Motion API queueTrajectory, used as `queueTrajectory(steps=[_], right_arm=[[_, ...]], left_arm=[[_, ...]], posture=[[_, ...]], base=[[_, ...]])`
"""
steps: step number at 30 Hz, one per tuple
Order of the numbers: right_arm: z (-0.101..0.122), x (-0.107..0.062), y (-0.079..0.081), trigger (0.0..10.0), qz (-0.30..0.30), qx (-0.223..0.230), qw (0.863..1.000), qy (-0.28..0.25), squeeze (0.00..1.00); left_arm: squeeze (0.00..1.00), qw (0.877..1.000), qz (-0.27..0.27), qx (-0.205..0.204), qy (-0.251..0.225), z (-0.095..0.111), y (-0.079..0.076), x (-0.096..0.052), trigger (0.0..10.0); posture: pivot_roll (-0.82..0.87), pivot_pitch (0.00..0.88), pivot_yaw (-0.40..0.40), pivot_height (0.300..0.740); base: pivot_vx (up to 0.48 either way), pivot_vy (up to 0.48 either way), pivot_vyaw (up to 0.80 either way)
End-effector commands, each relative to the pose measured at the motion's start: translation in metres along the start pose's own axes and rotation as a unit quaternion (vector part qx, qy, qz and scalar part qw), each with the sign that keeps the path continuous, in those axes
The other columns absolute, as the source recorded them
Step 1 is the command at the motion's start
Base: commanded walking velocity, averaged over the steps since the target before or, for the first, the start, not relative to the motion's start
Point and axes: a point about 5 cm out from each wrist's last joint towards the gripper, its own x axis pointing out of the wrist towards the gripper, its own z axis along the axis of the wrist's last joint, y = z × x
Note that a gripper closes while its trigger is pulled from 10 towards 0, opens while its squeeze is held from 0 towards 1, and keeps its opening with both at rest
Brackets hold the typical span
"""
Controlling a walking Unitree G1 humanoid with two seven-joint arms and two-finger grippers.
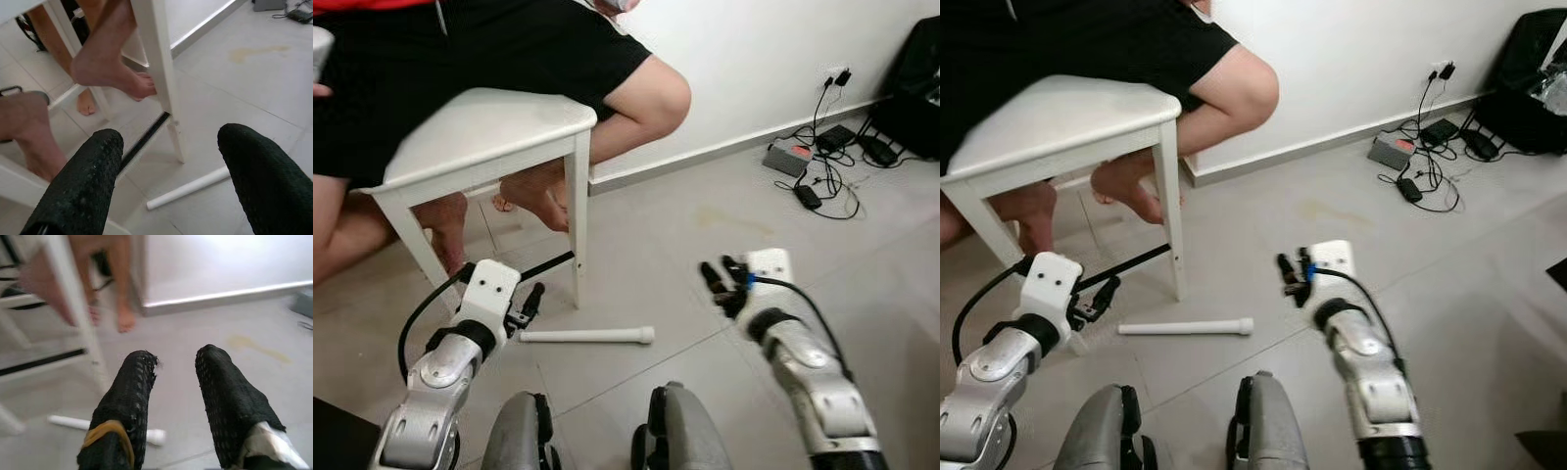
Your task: Building children table
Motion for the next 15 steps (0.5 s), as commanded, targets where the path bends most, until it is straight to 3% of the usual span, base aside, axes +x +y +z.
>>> queueTrajectory(steps=[1,4,15], right_arm=[[-0.003,-0.002,-0.008,10.0,-0.015,0.003,1.0,0.001,0.0],[-0.004,-0.002,-0.012,10.0,-0.018,0.003,1.0,0.002,0.0],[-0.01,0.003,-0.003,10.0,0.017,0.013,1.0,0.003,0.0]], left_arm=[[0.0,1.0,0.008,0.005,0.006,-0.005,0.007,-0.001,10.0],[0.0,1.0,0.014,0.005,0.003,-0.004,0.01,0.001,10.0],[0.0,1.0,-0.002,-0.004,-0.001,-0.009,-0.005,-0.003,10.0]], posture=[[0.02,0.244,-0.078,0.57],[0.02,0.244,-0.077,0.56],[0.02,0.234,-0.077,0.52]], base=[[0.0,0.0,0.0],[0.0,0.0,0.0],[0.0,0.0,0.0]])
